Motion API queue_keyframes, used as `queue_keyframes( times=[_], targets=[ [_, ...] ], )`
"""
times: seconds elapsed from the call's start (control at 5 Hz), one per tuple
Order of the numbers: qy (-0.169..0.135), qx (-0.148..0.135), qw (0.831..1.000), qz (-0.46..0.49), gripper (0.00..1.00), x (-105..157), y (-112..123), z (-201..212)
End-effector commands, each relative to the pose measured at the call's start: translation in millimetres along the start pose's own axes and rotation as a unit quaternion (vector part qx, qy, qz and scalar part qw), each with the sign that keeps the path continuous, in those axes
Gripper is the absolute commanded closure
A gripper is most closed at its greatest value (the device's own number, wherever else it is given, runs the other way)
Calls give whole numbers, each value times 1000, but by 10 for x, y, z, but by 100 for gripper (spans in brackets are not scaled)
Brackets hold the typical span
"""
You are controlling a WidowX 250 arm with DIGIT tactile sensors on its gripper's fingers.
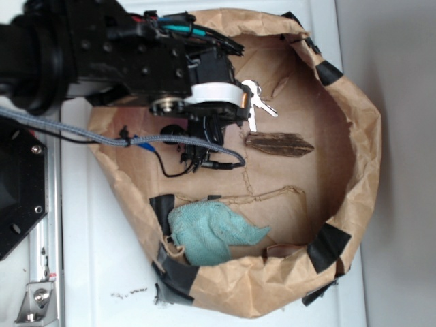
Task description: Grab the silver keys.
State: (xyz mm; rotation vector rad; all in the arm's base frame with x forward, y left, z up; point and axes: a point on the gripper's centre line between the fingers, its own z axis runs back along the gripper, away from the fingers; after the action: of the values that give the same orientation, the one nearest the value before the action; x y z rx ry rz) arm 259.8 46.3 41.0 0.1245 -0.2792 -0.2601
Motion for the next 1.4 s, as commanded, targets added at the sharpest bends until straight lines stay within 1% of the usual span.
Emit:
queue_keyframes(
  times=[0.0, 0.2, 0.4, 0.8, 1.0, 1.2],
  targets=[
    [-27, 23, 999, 24, 100, 121, 71, 103],
    [-49, 64, 995, 51, 100, 219, 80, -32],
    [-56, 70, 994, 58, 100, 251, 69, -44],
    [-55, 64, 995, 57, 100, 283, 59, -24],
    [-47, 37, 997, 56, 100, 277, 60, 167],
    [-12, -40, 996, 77, 100, 384, 34, 667]
  ],
)
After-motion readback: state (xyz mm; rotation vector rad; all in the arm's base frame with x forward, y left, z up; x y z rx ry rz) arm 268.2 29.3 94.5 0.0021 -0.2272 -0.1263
